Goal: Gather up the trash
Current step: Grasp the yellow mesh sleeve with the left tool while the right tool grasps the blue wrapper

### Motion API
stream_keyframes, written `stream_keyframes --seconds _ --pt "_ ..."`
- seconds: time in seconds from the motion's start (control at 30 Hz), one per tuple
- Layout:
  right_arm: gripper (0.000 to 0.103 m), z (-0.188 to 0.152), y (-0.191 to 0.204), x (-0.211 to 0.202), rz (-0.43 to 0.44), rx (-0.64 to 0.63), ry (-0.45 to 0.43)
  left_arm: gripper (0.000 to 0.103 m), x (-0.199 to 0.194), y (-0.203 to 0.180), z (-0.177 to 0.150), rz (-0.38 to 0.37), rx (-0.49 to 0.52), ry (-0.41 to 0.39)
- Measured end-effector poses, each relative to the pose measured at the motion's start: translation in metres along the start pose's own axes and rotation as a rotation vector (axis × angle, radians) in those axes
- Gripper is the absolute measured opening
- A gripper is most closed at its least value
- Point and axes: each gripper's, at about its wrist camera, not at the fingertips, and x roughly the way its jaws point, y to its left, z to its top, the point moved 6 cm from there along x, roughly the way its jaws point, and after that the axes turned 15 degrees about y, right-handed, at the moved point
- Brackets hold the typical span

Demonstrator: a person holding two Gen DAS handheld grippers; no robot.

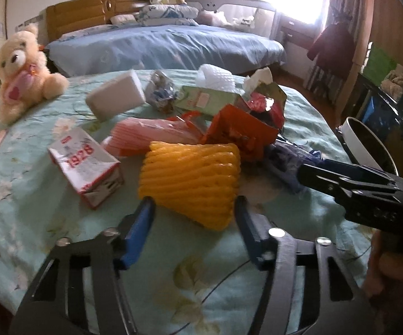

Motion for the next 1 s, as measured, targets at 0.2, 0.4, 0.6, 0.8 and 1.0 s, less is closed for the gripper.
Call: stream_keyframes --seconds 0.2,0.4,0.6,0.8,1.0 --pt "0.047 0.000 -0.004 0.005 0.037 0.022 -0.001 0.013 -0.002 -0.001 -0.004 -0.017 0.031 -0.019" --pt "0.042 -0.015 -0.006 -0.015 0.042 0.043 -0.041 0.012 -0.024 -0.013 -0.015 -0.055 0.069 -0.055" --pt "0.042 -0.036 -0.022 -0.044 0.037 0.110 -0.094 0.012 -0.046 -0.045 -0.024 -0.104 0.154 -0.095" --pt "0.042 -0.054 -0.050 -0.073 -0.035 0.171 -0.144 0.012 -0.050 -0.067 -0.019 -0.123 0.195 -0.104" --pt "0.042 -0.065 -0.078 -0.095 -0.043 0.234 -0.182 0.012 -0.057 -0.095 -0.011 -0.151 0.236 -0.117"
